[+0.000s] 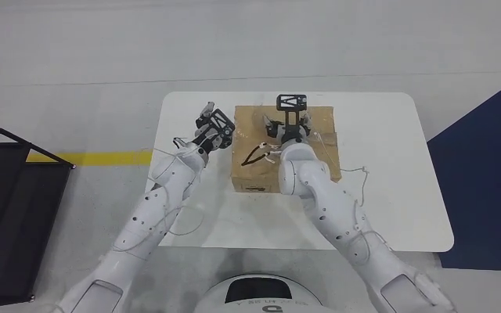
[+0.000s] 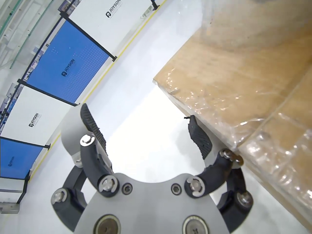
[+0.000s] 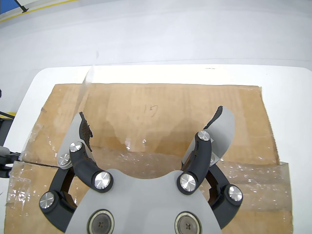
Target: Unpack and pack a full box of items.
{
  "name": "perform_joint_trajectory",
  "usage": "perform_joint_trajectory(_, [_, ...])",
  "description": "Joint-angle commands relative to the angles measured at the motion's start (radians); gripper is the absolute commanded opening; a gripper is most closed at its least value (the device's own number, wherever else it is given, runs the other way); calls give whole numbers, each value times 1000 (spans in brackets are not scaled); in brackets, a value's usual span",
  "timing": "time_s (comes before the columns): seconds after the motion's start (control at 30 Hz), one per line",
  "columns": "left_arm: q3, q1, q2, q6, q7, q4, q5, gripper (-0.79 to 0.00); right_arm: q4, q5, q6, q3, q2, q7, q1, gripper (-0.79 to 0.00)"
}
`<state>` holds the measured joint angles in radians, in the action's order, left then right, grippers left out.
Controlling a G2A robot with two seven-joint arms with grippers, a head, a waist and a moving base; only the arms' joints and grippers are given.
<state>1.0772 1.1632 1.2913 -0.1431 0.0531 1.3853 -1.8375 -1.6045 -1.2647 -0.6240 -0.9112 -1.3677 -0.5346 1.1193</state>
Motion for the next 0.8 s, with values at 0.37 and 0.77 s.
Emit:
perform_joint_trajectory(0.37, [98,53,-11,62,-28,7,47,0,58,-50,24,74,-38,2,-25,0])
perform_joint_trajectory(0.77, [227,181,-33,49,-74,108,123,0,-278,159,206,-180,-8,143,199,0])
